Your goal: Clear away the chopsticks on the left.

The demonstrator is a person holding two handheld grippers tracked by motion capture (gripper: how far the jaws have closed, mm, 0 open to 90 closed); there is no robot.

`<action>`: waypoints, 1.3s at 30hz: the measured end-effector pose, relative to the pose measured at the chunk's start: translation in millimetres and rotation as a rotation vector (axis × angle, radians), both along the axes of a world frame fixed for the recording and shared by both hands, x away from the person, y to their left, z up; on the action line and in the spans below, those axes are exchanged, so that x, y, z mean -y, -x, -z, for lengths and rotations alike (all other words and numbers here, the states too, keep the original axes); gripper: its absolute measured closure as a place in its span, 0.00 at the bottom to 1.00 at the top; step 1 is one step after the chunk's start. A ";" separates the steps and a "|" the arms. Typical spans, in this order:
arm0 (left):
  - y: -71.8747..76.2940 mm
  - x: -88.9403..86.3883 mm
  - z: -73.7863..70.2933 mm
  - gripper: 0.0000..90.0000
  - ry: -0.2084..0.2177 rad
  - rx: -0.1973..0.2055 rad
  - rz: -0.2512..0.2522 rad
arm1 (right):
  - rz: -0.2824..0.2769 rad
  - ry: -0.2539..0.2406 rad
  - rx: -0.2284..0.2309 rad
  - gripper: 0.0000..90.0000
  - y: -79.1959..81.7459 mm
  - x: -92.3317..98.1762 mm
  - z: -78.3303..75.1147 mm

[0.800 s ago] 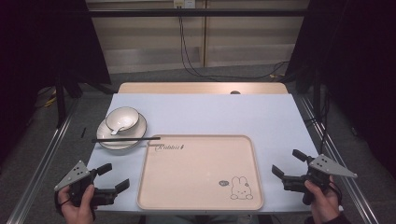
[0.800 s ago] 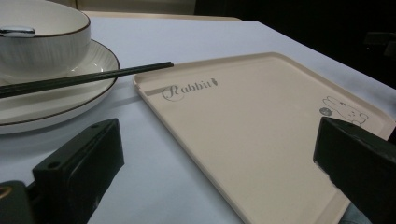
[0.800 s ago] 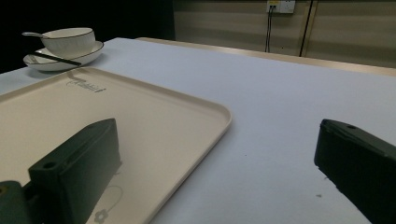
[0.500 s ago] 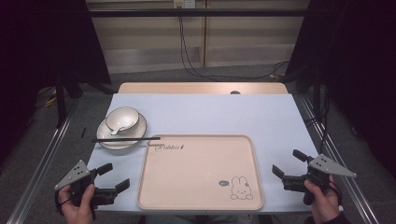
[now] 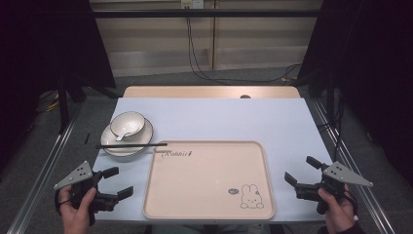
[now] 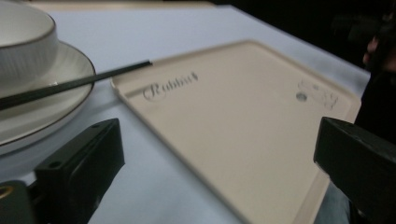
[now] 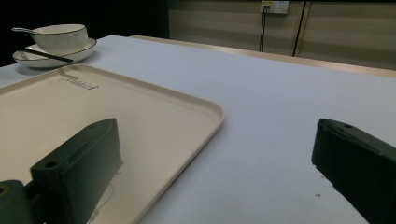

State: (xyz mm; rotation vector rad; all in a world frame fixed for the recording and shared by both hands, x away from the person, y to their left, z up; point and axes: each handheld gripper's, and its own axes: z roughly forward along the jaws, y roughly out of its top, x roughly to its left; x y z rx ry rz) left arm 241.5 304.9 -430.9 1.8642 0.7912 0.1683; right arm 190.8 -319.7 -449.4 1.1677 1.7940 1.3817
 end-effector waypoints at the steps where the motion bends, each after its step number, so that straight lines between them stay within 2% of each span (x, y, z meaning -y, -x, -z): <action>1: -1.4 0.0 -1.7 0.03 -0.029 0.007 -0.004 | -0.002 0.001 0.000 0.01 -0.1 -0.1 -0.1; 2: -2.8 -1.3 -3.7 0.04 -0.048 0.011 0.009 | -0.004 0.001 0.001 0.01 -0.5 -0.2 0.1; 5: -7.0 -4.4 -6.1 0.04 -0.045 0.012 0.000 | -0.006 0.003 0.002 0.01 -0.8 -0.3 -0.1; 6: -12.3 -6.0 -7.7 0.04 -0.061 0.010 -0.031 | -0.004 0.006 0.008 0.01 -1.1 -0.9 0.0; 9: -17.8 -8.7 -8.4 0.05 -0.064 0.023 -0.040 | -0.009 0.004 0.004 0.01 -1.1 -0.7 0.0; 10: -23.7 -11.4 -8.6 0.05 -0.056 0.032 -0.050 | -0.004 0.004 0.006 0.01 -1.1 -0.6 0.0; 11: -23.7 -11.4 -8.6 0.05 -0.056 0.032 -0.050 | -0.004 0.004 0.006 0.01 -1.1 -0.6 0.0; 14: -37.7 -18.6 -8.3 0.05 -0.078 0.016 -0.040 | -0.004 0.003 0.000 0.01 -0.8 -0.2 0.0; 17: -43.8 -22.1 -9.9 0.04 -0.088 0.018 -0.048 | -0.001 0.006 0.003 0.01 -0.9 -0.4 -0.1; 19: -52.1 -27.4 -13.6 0.04 -0.109 0.046 -0.053 | -0.003 0.006 0.004 0.01 -1.0 -1.4 -0.1; 22: -58.4 -30.2 -14.8 0.04 -0.127 0.052 -0.045 | -0.005 0.004 0.007 0.01 -1.1 -1.4 -0.1; 23: -65.7 -33.2 -14.8 0.05 -0.148 0.061 -0.023 | -0.002 0.004 0.006 0.01 -0.9 -1.0 -0.2; 24: -65.7 -33.2 -14.8 0.06 -0.148 0.061 -0.023 | -0.002 0.004 0.006 0.01 -0.9 -1.0 -0.2; 27: -78.4 -37.3 -15.0 0.06 -0.212 0.117 -0.016 | -0.004 0.007 0.003 0.01 -1.0 -1.6 -0.1; 30: -88.7 -38.1 -11.2 0.07 -0.240 0.086 -0.020 | -0.003 0.009 0.005 0.01 -1.3 -1.3 0.1; 31: -92.0 -38.5 -9.3 0.07 -0.229 0.068 -0.018 | -0.001 0.008 0.007 0.01 -1.3 -1.2 0.0; 32: -92.0 -38.5 -9.3 0.07 -0.229 0.068 -0.018 | -0.003 0.009 0.007 0.01 -1.2 -1.2 0.0; 33: -100.8 -40.6 -6.8 0.07 -0.218 0.019 -0.011 | -0.005 0.006 0.002 0.01 -0.8 -1.6 -0.1; 35: -104.1 -40.8 -5.4 0.07 -0.213 0.010 -0.014 | -0.003 0.008 0.004 0.01 -1.0 -1.7 0.0; 36: -106.2 -40.7 -4.1 0.08 -0.224 0.021 -0.021 | -0.003 0.010 0.003 0.01 -1.1 -1.9 0.0; 37: -108.6 -40.7 -2.6 0.09 -0.239 0.025 -0.015 | -0.003 0.009 0.003 0.01 -1.1 -1.9 0.0; 38: -112.9 -39.6 0.5 0.13 -0.256 0.026 0.013 | -0.002 0.009 0.003 0.01 -1.0 -1.7 0.0; 39: -112.9 -39.6 0.5 0.14 -0.256 0.026 0.013 | -0.005 0.008 0.002 0.01 -1.1 -1.5 0.0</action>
